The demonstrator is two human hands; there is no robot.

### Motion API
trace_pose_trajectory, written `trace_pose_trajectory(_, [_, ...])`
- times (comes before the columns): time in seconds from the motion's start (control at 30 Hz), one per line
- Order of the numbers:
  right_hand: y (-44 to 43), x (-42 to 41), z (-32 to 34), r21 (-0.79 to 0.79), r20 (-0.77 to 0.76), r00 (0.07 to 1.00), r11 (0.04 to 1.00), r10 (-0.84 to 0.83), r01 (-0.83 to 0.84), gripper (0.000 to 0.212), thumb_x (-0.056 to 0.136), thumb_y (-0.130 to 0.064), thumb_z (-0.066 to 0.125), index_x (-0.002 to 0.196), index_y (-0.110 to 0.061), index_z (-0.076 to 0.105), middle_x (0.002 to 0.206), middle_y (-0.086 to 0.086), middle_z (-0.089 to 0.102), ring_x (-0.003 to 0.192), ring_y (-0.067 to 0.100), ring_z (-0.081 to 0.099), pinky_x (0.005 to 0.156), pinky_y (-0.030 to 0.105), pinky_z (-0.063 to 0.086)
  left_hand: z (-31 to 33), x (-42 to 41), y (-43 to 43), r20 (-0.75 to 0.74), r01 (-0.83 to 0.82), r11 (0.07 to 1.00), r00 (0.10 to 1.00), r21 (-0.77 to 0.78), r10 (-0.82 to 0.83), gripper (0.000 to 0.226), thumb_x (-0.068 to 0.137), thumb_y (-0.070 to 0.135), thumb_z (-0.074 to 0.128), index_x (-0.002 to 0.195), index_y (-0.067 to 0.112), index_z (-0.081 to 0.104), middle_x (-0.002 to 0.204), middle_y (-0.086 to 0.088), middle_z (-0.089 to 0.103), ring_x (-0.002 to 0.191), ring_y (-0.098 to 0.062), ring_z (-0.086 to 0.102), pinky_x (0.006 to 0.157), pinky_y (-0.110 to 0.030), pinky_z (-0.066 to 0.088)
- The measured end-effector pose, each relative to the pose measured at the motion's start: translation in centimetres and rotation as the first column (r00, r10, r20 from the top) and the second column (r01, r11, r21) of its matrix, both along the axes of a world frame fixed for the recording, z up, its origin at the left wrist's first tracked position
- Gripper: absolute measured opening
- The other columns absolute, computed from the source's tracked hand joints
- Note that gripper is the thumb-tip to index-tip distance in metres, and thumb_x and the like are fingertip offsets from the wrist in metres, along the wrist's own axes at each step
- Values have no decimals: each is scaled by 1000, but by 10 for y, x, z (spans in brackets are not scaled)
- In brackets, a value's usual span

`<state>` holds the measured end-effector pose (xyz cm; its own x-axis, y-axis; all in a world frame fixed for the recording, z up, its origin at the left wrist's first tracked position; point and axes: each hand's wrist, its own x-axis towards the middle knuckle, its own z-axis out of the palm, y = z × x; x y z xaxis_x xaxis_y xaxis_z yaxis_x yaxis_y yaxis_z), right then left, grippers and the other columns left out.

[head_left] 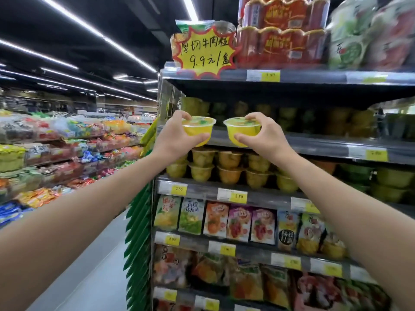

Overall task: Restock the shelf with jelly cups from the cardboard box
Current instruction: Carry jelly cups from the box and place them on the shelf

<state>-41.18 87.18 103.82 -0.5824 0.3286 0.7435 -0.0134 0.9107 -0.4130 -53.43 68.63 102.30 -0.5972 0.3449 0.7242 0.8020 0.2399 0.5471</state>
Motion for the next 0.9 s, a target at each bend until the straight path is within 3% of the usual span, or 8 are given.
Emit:
trace_pose_trajectory(0.17, [27,-41,30,6,-61,998,1000,-30,30,51,78,-38,74,123,-22,54,115,3,54,99,17,51,80,27,45,34,-50,39,-46,21,1000,999,15,-20,57,79,43,73,122,17,46,111,5,46,100,-14,46,82,-30,40])
trace_pose_trajectory(0.4, [67,-86,51,-4,-22,995,996,-94,94,52,79,-43,72,122,-20,54,110,-3,55,101,17,51,80,31,45,63,-98,90,-78,-27,989,997,-146,16,62,78,47,72,125,16,44,114,-2,53,99,-17,48,84,-33,44])
trace_pose_trajectory(0.57, [92,-107,58,-67,-46,996,995,-80,77,55,80,-40,72,126,-15,53,110,-3,53,100,15,51,82,28,46,64,-119,126,-50,37,977,998,-210,-49,70,79,42,74,132,10,41,126,-8,54,105,-18,51,83,-27,43])
trace_pose_trajectory(0.67, [105,-119,66,-131,-38,999,991,-29,24,57,79,-40,74,125,-15,53,113,0,55,106,20,55,90,40,53,62,-126,143,-18,83,968,996,-239,-90,73,78,40,75,135,10,40,128,-7,54,105,-15,49,82,-24,39])
trace_pose_trajectory(0.9, [120,-150,76,-278,-70,995,956,77,-94,58,81,-34,74,129,-13,50,119,6,54,107,25,56,85,41,56,67,-141,153,145,61,929,989,-366,-8,94,78,56,68,145,5,24,131,-13,51,108,-23,51,85,-29,41])
